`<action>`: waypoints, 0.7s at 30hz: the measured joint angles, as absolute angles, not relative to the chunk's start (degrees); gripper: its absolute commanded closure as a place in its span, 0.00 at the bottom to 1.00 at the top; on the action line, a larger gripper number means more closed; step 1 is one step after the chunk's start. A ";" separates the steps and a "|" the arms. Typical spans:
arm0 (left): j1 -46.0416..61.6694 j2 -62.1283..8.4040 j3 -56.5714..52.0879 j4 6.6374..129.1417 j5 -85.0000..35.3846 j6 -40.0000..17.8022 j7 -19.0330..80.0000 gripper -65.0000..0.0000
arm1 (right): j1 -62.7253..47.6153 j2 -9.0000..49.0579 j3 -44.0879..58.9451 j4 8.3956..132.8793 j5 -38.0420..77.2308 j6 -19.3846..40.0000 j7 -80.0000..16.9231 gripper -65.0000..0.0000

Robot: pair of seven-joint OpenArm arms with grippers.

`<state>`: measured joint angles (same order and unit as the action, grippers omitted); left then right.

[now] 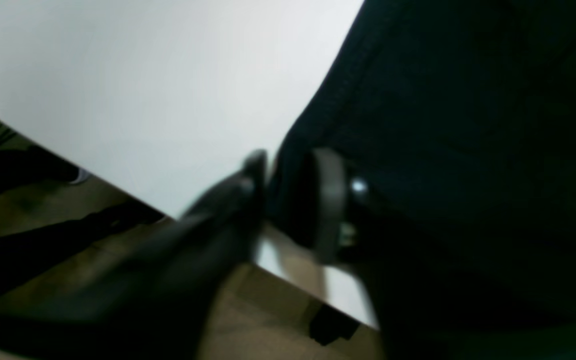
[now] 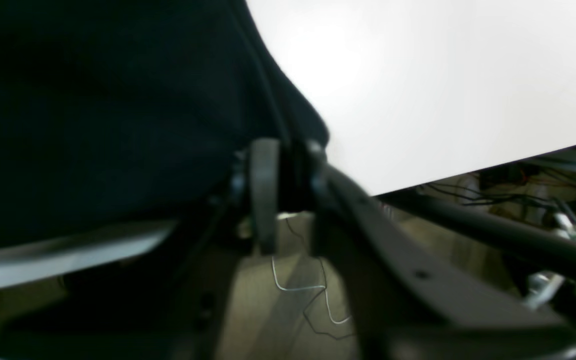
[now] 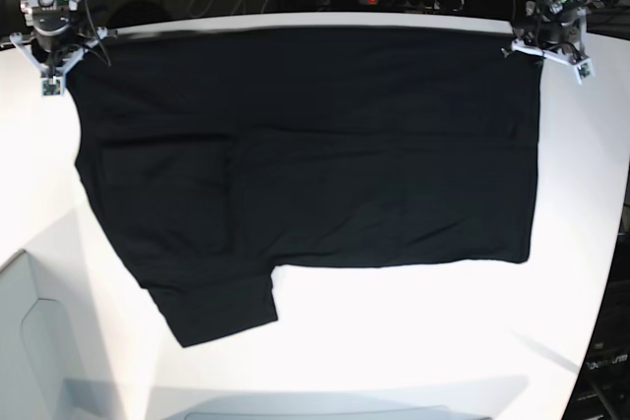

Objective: Fold the T-shirt properly
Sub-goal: 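Release the shoulders and move both grippers along the side seams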

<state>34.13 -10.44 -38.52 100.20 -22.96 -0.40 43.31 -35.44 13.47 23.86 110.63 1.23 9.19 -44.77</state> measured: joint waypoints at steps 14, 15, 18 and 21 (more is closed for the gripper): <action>29.76 -8.01 -46.78 110.21 -22.85 -0.38 43.53 0.34 | -26.57 13.45 24.51 110.89 0.91 9.21 -45.17 0.48; 28.60 -8.05 -46.74 110.24 -23.03 -0.38 43.53 0.34 | -25.19 13.45 24.47 110.89 0.95 9.21 -45.19 0.48; 24.91 -8.12 -46.83 110.19 -22.11 -0.36 43.68 0.34 | -19.92 13.45 23.35 110.63 0.23 9.17 -45.82 0.48; 20.62 -8.12 -46.68 110.15 -22.15 -0.34 43.77 0.34 | -13.34 13.54 19.59 109.75 1.13 9.15 -45.47 0.47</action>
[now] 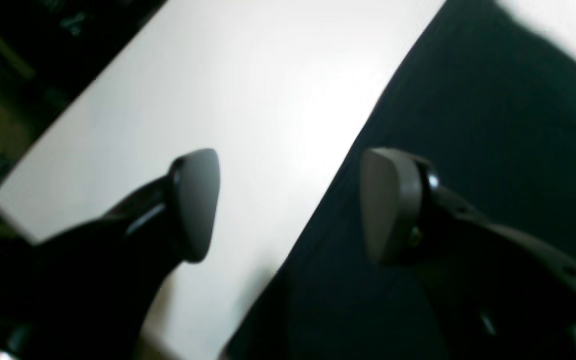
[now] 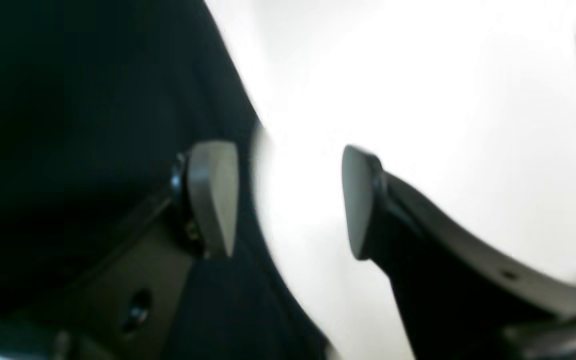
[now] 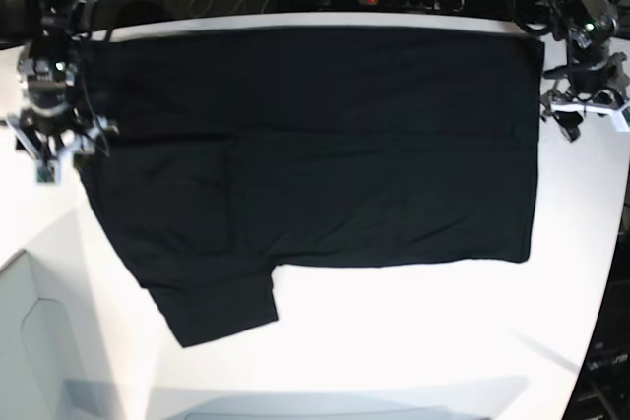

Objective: Fold the T-shirt properly
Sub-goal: 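Release the shoulders and move both grippers along the side seams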

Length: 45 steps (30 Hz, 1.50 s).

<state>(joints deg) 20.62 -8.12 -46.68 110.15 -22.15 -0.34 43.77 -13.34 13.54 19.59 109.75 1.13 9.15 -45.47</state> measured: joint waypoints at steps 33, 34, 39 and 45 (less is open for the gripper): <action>-18.57 -18.09 -24.80 62.85 -14.17 -0.21 33.95 0.34 | 29.63 15.53 5.56 42.39 0.45 9.17 -21.06 0.40; -18.79 -17.93 -23.81 61.06 -14.15 -0.21 33.36 0.34 | 29.21 15.53 5.56 42.46 0.45 9.17 -20.62 0.40; -19.11 -17.78 -22.70 53.82 -14.13 -0.08 29.78 0.34 | 28.36 15.75 2.94 42.70 0.64 9.06 -18.81 0.40; -24.01 -17.98 -22.48 46.06 -14.22 -0.10 26.70 0.34 | 28.53 15.51 -1.72 42.89 0.73 8.99 -18.22 0.40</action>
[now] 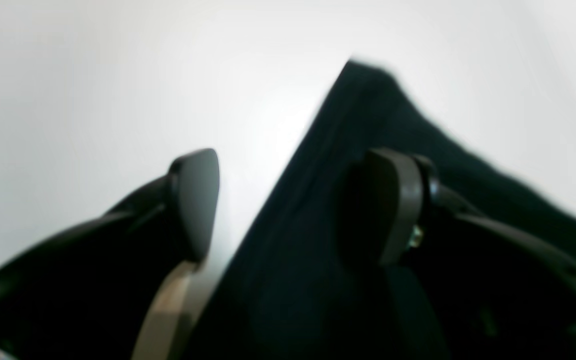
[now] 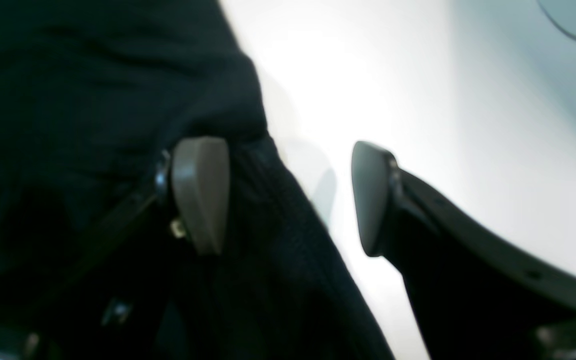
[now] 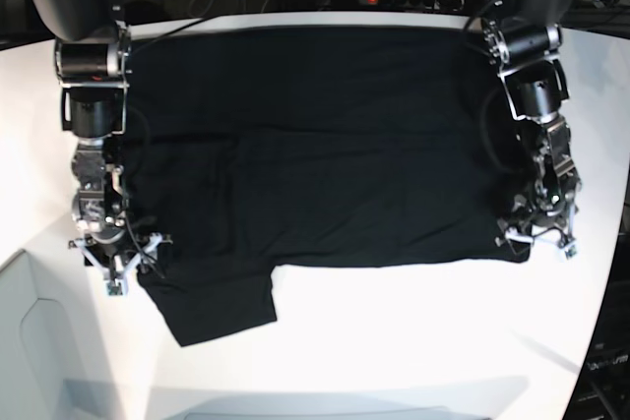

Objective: Fold the T-shirt properly
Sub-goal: 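Release the shoulders and move both grippers along the side seams, then grasp the side edges of the shirt body with both grippers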

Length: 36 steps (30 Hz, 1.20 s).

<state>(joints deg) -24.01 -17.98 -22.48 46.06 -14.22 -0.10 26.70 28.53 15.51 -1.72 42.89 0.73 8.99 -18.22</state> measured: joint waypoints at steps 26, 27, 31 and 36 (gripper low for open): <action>-28.27 -18.31 -10.39 34.46 -14.61 -0.16 14.50 0.94 | 27.86 15.20 -2.04 43.03 1.52 9.02 -17.37 0.81; -28.27 -18.31 -10.39 34.48 -14.63 -0.19 14.55 1.00 | 27.86 15.20 -2.04 43.03 1.52 9.02 -17.37 0.86; -28.29 -18.28 -10.39 34.61 -14.79 -0.14 14.94 1.00 | 27.73 15.22 -1.89 43.38 1.32 9.02 -17.72 1.00; -27.73 -18.33 -10.41 37.15 -14.79 0.03 17.54 1.00 | 26.09 15.22 -1.87 48.58 0.67 9.04 -21.41 1.00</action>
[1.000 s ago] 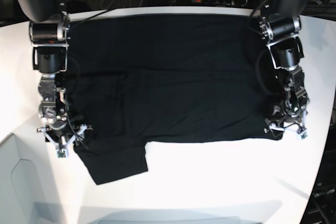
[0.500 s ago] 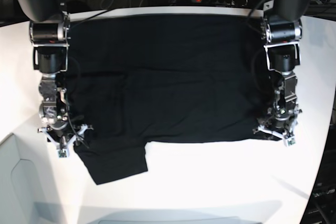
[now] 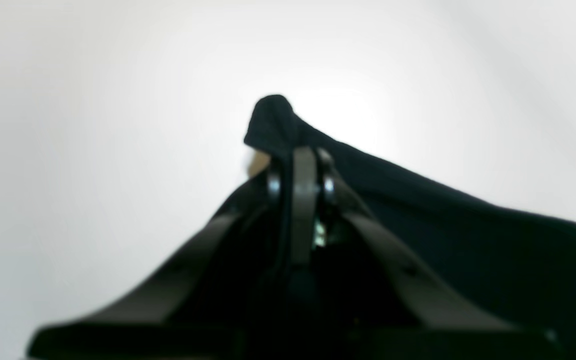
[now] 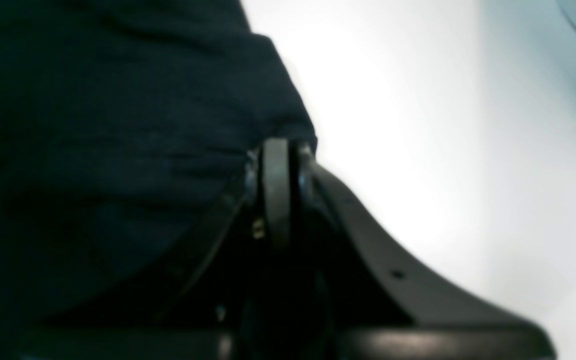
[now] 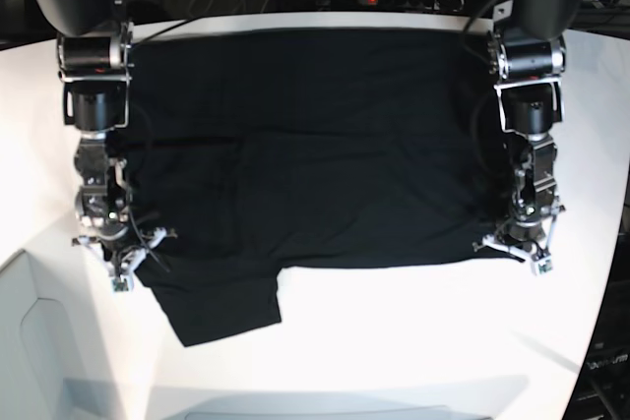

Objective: Fold the T-shirt properly
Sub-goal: 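Grasp the side edges of the shirt body with both grippers, then lift the grasped edges and fold them over toward the collar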

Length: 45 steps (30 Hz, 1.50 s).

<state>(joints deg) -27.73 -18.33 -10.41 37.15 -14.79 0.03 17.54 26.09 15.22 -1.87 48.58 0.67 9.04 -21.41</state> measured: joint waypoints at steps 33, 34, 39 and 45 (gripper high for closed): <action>1.74 -11.29 -33.63 90.52 -14.50 -0.23 43.68 1.00 | -7.22 15.07 12.47 97.06 0.34 16.03 -27.00 1.00; 2.92 -11.16 -33.54 90.70 -14.83 -0.30 43.90 1.00 | -7.97 15.07 12.47 97.58 0.51 16.08 -26.59 1.00; 4.75 -10.96 -33.45 90.00 -14.59 -0.36 43.94 1.00 | -8.75 15.05 12.10 97.71 0.47 16.08 -26.57 1.00; 4.40 -10.96 -33.32 90.02 -14.79 -0.36 43.57 1.00 | -0.14 13.82 8.88 97.51 0.93 19.64 -34.61 0.97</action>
